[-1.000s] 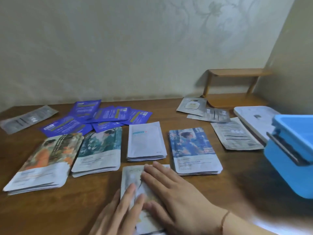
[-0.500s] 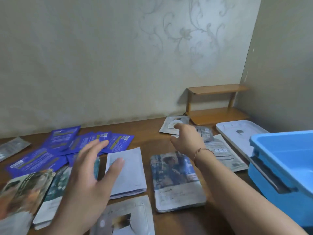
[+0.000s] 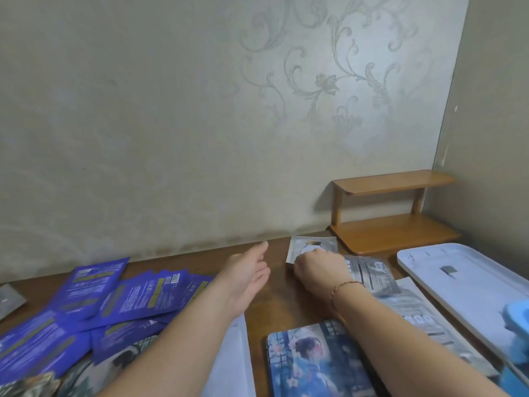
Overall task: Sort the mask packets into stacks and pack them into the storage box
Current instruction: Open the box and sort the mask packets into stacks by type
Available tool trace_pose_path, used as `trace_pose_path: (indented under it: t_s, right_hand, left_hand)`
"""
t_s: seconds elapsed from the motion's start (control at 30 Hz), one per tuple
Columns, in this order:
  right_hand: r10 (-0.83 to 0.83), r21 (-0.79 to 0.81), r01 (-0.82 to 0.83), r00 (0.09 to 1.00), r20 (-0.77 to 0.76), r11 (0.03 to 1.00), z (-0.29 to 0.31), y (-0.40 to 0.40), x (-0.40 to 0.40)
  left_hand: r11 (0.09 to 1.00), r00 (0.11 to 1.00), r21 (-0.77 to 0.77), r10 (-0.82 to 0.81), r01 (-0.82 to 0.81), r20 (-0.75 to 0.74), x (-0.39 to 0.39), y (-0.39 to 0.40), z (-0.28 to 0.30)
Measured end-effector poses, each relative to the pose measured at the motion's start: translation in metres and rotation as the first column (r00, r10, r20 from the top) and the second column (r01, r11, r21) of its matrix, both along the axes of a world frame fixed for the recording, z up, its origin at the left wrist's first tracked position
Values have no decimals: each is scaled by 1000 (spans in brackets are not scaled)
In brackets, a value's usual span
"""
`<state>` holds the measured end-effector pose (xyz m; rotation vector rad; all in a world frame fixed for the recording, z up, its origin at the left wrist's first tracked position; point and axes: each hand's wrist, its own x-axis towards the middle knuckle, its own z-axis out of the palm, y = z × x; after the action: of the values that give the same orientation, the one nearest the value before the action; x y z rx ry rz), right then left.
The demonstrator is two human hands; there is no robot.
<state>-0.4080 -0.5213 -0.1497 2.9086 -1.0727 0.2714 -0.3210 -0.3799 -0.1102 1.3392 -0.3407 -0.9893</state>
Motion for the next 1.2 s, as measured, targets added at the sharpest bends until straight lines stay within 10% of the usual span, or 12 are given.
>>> trace_pose_path:
  t_s: [0.1,0.2,0.33,0.77,0.9,0.97,1.07,1.2]
  right_hand:
    - [11,-176,17,988,156,984,15,8,-13]
    - [-145,65,133,960,238,989,14,1,-30]
    - [-391,441,236,870,302,866,1,-25,-39]
    - [-315,451,139,885,343,882,-5,-29,-43]
    - [-358,395,98,657,664,913,9,-23,-54]
    - [-516,624,-57,508,690,779,20,-15,-54]
    - [-692,788,-573,477,543,223,38,3,-48]
    - [-621,709,-665,457,636,237,59,41,-49]
  left_hand:
    - [997,905,-47,31,-57,-424,7,-27,-5]
    - [999,860,-19,22,-37,-509,4,-47,-12]
    - [999,897,32,-3,19,-442,-2,-64,-19]
    - [981,984,117,140,-153,107,-19,-106,-33]
    - [998,998,7,59,-59,22,-24,-73,-13]
    - [999,1000,-51,2,-2,3,-26,-38,0]
    - [992,996,-99,-80,82,33,-29,20,12]
    - [994,957,-22,-101,111,273,-41,99,21]
